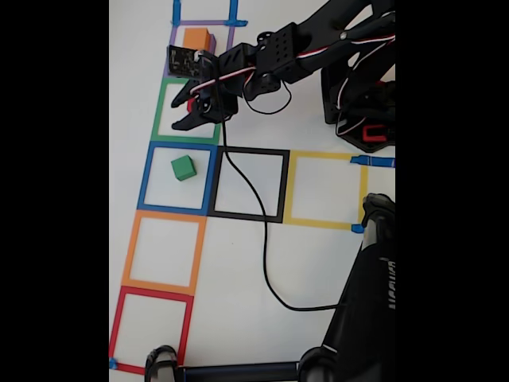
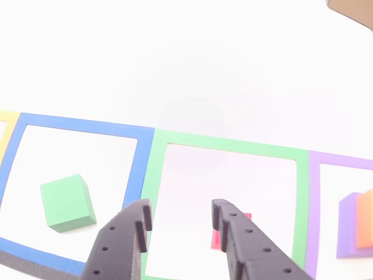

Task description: Tower of hanoi

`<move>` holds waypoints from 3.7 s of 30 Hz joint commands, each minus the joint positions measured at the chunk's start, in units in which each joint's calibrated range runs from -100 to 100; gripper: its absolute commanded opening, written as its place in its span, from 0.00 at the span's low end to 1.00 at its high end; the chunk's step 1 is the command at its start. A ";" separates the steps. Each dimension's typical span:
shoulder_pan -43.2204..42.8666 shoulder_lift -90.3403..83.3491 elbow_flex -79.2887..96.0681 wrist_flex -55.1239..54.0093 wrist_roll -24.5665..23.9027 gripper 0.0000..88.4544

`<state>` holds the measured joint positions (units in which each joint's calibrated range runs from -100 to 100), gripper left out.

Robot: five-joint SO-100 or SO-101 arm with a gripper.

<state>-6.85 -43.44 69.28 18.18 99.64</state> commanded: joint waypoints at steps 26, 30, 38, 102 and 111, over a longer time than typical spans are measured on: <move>20.75 -16.27 -48.46 71.38 0.36 0.08; 24.58 -22.09 -29.64 57.13 0.36 0.17; 27.36 -24.91 2.81 19.23 0.36 0.38; 11.74 62.77 9.81 -85.22 0.36 0.28; 10.87 63.34 9.72 -84.66 0.36 0.27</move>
<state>5.09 20.05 79.81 -65.82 99.64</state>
